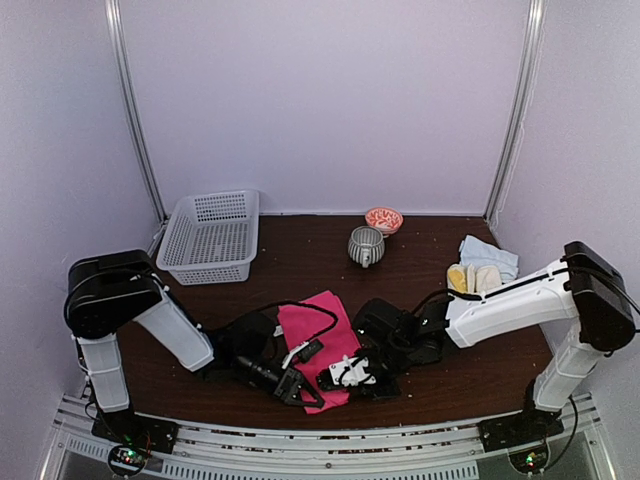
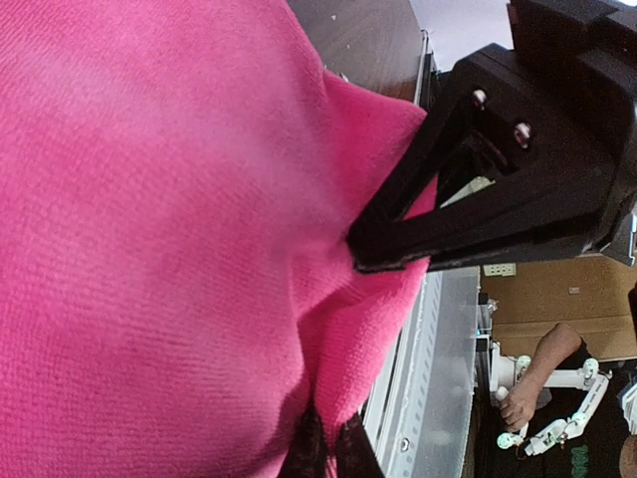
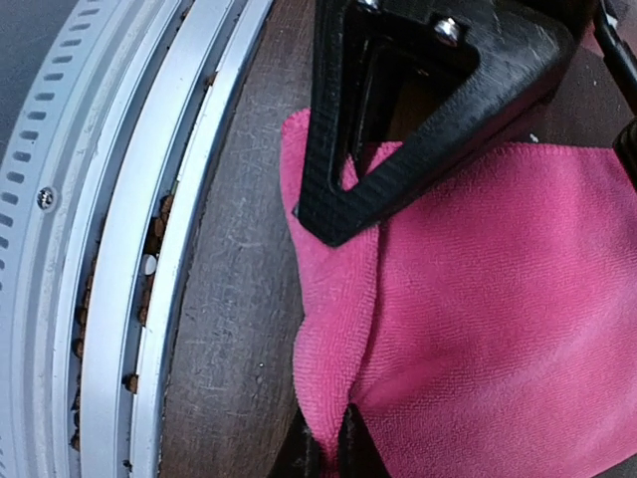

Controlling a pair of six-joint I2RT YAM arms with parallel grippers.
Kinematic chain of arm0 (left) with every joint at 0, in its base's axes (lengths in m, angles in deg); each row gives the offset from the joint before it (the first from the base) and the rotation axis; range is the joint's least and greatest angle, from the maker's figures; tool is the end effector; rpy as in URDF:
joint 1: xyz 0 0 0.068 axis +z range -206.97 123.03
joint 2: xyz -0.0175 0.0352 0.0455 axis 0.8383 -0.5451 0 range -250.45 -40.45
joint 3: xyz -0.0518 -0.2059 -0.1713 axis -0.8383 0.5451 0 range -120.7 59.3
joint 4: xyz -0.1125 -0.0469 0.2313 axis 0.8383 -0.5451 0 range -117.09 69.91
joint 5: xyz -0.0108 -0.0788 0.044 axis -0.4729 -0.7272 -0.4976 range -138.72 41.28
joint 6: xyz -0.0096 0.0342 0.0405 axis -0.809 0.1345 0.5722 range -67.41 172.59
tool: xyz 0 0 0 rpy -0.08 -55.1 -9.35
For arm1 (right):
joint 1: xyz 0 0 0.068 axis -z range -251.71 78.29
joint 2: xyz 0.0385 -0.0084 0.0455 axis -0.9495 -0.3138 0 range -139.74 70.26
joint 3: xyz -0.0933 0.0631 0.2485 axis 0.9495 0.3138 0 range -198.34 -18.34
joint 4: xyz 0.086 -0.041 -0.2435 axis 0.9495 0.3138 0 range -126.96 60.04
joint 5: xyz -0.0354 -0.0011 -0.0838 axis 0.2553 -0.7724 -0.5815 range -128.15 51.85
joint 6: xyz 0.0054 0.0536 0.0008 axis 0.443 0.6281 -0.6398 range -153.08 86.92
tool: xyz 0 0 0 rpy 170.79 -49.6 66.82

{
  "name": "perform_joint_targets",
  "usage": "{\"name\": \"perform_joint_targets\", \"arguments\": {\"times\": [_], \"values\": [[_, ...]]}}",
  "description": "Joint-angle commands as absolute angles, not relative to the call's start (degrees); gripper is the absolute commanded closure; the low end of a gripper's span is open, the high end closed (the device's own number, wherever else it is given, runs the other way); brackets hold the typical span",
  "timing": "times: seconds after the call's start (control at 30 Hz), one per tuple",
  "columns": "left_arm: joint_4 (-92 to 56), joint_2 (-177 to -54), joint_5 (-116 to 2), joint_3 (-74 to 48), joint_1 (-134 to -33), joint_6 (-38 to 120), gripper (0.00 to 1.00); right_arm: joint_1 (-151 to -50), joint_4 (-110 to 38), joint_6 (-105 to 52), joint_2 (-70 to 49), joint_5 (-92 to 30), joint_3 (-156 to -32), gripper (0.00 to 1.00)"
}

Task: Roll the towels
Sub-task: Roll the towel at the center of the board.

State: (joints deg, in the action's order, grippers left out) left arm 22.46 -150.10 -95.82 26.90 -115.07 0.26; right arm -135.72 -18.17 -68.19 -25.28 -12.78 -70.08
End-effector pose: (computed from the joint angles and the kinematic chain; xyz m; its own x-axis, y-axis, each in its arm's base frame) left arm 0.1374 -0.2702 0.0806 -0.8933 0.4152 -0.1723 0.3095 0.2900 -0.9056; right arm 0.1234 0.2878 0.1558 0.1987 -0.7785 -0.5954 -0.9588 -0.2801 0.0463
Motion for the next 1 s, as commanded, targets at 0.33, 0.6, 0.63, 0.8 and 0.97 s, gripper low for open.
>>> {"name": "perform_joint_targets", "arguments": {"times": [0.33,0.6,0.63,0.8,0.97], "values": [[1.4,-134.5,-88.1,27.5,-114.5,18.3,0.85,-124.0,4.6,-60.7,-42.9,13.5,-85.7,1.0],[-12.0,-119.1,-74.5,27.4,-115.5,26.0,0.74,-119.5,8.6,-58.0,-52.7,19.3,-91.6,1.0],[-12.5,-116.8,-72.1,27.2,-117.0,27.8,0.71,-119.1,8.5,-57.1,-53.3,19.9,-91.7,1.0],[-16.9,-113.1,-54.7,22.1,-130.4,43.7,0.57,-118.1,11.3,-55.2,-57.3,20.0,-94.3,1.0],[-28.8,-125.3,-46.3,8.1,-136.1,55.9,0.45,-118.0,12.6,-55.5,-59.4,20.7,-96.4,1.0]]}}
